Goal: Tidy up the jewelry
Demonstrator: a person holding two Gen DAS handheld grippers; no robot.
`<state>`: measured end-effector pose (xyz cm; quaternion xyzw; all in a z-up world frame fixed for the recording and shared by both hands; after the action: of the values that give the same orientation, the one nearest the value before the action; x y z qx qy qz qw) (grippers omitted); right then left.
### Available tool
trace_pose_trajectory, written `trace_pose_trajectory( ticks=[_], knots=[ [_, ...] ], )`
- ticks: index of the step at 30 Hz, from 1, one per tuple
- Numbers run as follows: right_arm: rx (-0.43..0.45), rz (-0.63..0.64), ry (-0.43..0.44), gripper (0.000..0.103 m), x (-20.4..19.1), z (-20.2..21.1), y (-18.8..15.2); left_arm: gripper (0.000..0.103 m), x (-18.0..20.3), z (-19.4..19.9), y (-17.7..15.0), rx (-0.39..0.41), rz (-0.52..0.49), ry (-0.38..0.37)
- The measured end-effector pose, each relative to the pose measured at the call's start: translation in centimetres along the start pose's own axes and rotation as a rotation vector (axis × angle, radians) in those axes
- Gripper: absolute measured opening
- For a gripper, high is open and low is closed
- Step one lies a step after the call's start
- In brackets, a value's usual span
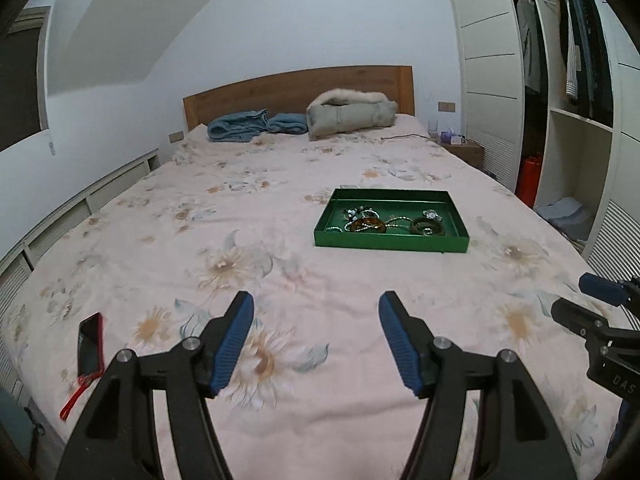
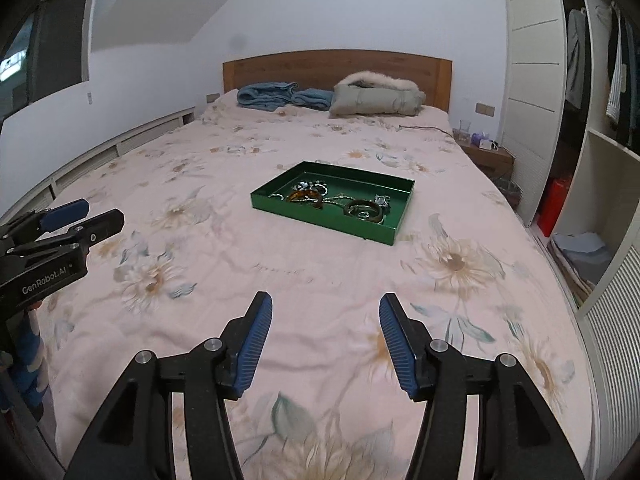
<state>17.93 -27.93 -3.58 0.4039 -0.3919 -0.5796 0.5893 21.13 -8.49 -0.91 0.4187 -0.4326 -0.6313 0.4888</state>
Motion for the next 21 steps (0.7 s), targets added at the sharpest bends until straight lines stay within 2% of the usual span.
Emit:
trace_pose_trajectory(
  ticks=[10,13,16,21],
  knots=[
    [0.025,0.033,-0.011,0.057,-1.2,4.4,-0.8,0.066,0.3,4.2,-1.1,0.011,0.011,-0.005],
    [0.020,0.047,-0.038,0.059,-1.5,4.9,-1.3,0.066,0.2,4.6,-1.8,0.008,0.010,-0.004],
    [0.013,0.067,-0.079,0.068,-1.8,5.1,-1.8,0.066,-0.1,4.6,-2.7,-0.003,0.017,-0.004],
    [-0.005,0.065,-0.142,0.069,-1.3,4.9,-3.3,0.066,-0.6,4.3,-4.3,-0.028,0.012,0.010]
  ],
)
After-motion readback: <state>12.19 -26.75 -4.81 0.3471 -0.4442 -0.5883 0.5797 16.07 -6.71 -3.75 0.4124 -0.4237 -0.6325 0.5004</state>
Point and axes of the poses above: each gripper's, at about its wrist camera, not at the fingertips, and z roughly against the way its jaws point, x to its right, y to its top, the point moved 8 cm from there along -z, roughly the way its jaws point, and after that the axes turned 15 degrees about x, right-handed, at the moved point
